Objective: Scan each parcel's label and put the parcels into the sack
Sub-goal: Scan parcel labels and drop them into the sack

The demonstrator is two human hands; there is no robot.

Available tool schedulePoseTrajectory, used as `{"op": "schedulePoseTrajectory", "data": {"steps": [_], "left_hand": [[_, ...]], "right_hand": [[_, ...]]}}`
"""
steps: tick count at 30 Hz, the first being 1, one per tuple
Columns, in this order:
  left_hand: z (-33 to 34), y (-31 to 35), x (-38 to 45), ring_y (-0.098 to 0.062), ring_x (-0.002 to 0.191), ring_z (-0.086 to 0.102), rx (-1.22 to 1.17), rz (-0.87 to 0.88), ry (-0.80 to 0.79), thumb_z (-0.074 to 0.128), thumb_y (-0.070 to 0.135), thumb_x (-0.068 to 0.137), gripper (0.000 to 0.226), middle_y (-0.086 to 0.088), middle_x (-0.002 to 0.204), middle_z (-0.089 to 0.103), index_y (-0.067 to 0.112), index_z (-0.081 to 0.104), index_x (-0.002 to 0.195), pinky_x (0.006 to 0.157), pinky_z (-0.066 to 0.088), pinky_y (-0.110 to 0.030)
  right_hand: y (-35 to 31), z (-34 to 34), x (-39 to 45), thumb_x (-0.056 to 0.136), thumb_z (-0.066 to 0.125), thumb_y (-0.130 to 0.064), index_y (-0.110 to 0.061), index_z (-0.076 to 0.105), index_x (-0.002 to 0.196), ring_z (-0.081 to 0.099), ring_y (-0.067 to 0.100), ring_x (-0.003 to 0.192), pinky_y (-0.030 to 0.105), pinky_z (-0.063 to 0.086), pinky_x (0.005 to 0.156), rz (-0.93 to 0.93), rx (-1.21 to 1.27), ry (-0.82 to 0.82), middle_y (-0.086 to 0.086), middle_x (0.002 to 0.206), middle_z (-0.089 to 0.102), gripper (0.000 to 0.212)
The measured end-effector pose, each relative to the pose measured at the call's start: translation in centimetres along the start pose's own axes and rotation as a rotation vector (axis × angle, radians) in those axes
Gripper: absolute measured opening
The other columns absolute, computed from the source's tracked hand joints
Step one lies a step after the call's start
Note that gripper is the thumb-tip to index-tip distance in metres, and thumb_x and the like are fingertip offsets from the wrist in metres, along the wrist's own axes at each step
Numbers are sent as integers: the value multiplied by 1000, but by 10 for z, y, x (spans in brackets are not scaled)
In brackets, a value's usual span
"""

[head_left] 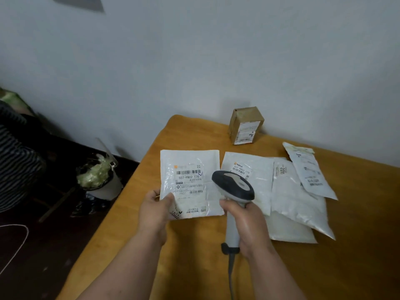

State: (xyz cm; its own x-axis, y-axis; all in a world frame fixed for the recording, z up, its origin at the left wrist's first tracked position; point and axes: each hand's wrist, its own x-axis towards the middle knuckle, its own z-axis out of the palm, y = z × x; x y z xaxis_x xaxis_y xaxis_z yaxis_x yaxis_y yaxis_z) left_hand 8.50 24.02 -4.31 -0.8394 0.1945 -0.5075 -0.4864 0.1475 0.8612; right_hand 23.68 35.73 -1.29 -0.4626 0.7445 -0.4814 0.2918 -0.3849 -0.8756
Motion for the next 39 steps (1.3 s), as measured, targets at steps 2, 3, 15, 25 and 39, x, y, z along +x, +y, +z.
{"op": "schedulePoseTrajectory", "data": {"steps": [2, 3, 15, 25, 39], "left_hand": [[-1, 4, -24, -18, 70, 67, -56, 32, 19, 62, 4, 94, 19, -3, 91, 70, 22, 59, 91, 55, 55, -30], [-1, 5, -36, -20, 72, 67, -82, 40, 24, 62, 3, 94, 20, -4, 92, 70, 22, 59, 90, 61, 57, -34], [6, 14, -150, -28, 79, 69, -272, 168, 23, 63, 2, 93, 14, -14, 100, 70, 16, 58, 95, 65, 57, -38], [-1, 30, -175, -29, 86, 69, -316, 208, -6, 62, 2, 94, 14, -15, 103, 69, 15, 58, 98, 70, 59, -39], [-37, 49, -173, -22, 81, 70, -301, 248, -29, 62, 4, 95, 17, -9, 100, 69, 20, 57, 93, 55, 56, -30]], "right_hand": [[-9, -15, -18, 80, 81, -22, -12, 73, 94, 65, 23, 77, 32, 49, 62, -30, -3, -20, 1, 75, 71, 19], [-14, -23, -27, 80, 81, -20, -11, 74, 92, 65, 23, 76, 32, 48, 62, -42, -4, -36, 1, 72, 70, 17], [-37, -98, -131, 78, 85, -27, -25, 75, 90, 66, 14, 71, 29, 48, 68, -250, -156, -194, -9, 64, 71, 15], [-50, -101, -170, 82, 81, -24, -25, 74, 84, 65, 0, 63, 16, 47, 61, -318, -249, -184, 0, 79, 75, 7], [-49, -68, -192, 83, 79, -23, -23, 73, 84, 62, 4, 63, 16, 44, 57, -329, -261, -170, -8, 61, 67, 7]]}}
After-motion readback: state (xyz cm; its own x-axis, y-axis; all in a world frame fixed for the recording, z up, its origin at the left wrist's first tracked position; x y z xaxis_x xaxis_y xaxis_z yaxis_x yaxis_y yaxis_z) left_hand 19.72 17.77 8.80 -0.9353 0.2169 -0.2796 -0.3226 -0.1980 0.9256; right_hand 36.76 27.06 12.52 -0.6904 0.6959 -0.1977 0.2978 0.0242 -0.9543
